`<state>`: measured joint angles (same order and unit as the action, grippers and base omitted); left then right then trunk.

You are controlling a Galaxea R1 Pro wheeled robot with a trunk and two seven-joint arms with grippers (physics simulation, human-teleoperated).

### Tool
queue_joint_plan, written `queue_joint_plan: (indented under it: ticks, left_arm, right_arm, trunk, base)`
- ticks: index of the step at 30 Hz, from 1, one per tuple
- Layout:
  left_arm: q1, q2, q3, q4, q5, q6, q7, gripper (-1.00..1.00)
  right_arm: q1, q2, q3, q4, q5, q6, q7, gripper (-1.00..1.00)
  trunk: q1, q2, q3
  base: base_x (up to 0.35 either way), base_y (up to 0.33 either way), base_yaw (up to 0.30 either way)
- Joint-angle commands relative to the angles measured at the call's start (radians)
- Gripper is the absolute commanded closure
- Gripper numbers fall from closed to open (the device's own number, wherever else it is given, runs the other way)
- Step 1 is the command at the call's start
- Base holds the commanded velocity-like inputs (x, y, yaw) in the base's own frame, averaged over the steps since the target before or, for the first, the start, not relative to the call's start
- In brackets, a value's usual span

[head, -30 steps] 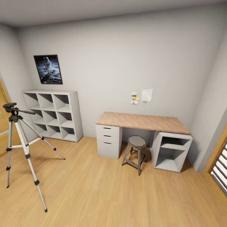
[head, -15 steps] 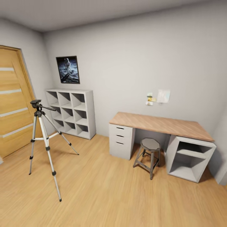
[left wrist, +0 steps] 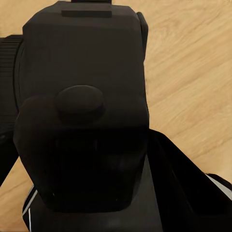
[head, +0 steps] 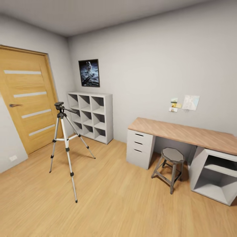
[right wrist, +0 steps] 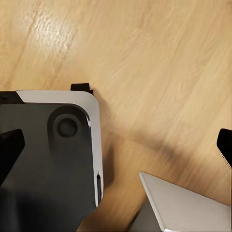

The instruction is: Attach the digital camera to the camera tripod in the bedroom.

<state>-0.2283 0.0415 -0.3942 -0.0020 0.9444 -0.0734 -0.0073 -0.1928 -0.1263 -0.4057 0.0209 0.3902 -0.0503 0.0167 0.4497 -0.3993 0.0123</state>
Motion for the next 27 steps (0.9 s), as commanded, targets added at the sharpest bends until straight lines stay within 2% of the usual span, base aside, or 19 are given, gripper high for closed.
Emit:
queue_joint_plan:
  ticks: [1, 27]
  left_arm:
    - [0.0, 0.0, -0.009, 0.0, 0.007, -0.002, 0.0, 1.0]
    - [0.0, 0.0, -0.009, 0.0, 0.007, -0.002, 0.0, 1.0]
  right_arm:
    - [0.0, -0.001, -0.008, 0.003, 0.007, -0.005, 0.002, -1.0]
    - [0.0, 0.0, -0.008, 0.003, 0.009, -0.003, 0.002, -1.0]
  trunk:
    - [0.0, -0.001, 0.0]
    - [0.0, -0.001, 0.0]
  base:
    - [0.0, 0.0, 0.3]
    - [0.0, 0.0, 0.3]
